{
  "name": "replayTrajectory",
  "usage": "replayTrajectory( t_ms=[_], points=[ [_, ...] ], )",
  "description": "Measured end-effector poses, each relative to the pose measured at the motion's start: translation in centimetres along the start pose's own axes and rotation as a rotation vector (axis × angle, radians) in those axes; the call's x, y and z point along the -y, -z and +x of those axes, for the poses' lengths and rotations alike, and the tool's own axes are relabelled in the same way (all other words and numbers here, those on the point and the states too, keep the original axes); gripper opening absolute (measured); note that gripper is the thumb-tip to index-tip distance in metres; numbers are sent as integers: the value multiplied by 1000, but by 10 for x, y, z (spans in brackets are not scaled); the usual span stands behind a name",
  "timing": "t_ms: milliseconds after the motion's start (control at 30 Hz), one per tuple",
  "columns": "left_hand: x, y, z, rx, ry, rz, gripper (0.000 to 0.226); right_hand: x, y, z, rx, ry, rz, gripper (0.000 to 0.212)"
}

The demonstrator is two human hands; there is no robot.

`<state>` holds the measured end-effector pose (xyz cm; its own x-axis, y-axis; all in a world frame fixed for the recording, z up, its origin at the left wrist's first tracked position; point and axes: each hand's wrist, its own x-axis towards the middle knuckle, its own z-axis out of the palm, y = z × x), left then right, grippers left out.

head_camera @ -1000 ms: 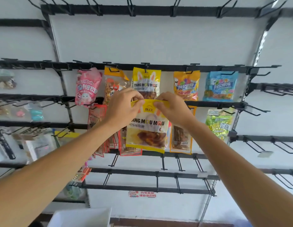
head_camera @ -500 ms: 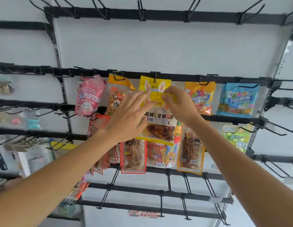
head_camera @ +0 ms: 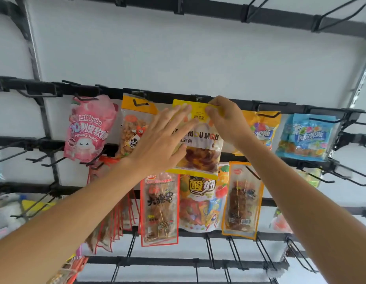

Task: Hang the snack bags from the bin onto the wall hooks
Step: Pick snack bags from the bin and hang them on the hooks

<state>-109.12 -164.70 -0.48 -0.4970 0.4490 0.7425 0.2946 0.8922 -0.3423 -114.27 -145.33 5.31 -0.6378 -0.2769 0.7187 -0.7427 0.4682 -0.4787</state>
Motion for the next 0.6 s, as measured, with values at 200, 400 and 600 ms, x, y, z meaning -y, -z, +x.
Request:
replayTrajectory(
  t_ms=[200, 400, 600],
  points=[
    [0, -10, 9, -76, 25, -10, 57, -7, -3, 11, 9, 22, 36, 16],
    [1, -12, 19, -121, 20, 7, 56, -8, 1, 15, 50, 17, 69, 18],
    [1, -13, 21, -154, 21, 0, 54, -6, 1, 20, 75, -40, 132, 18]
  ],
)
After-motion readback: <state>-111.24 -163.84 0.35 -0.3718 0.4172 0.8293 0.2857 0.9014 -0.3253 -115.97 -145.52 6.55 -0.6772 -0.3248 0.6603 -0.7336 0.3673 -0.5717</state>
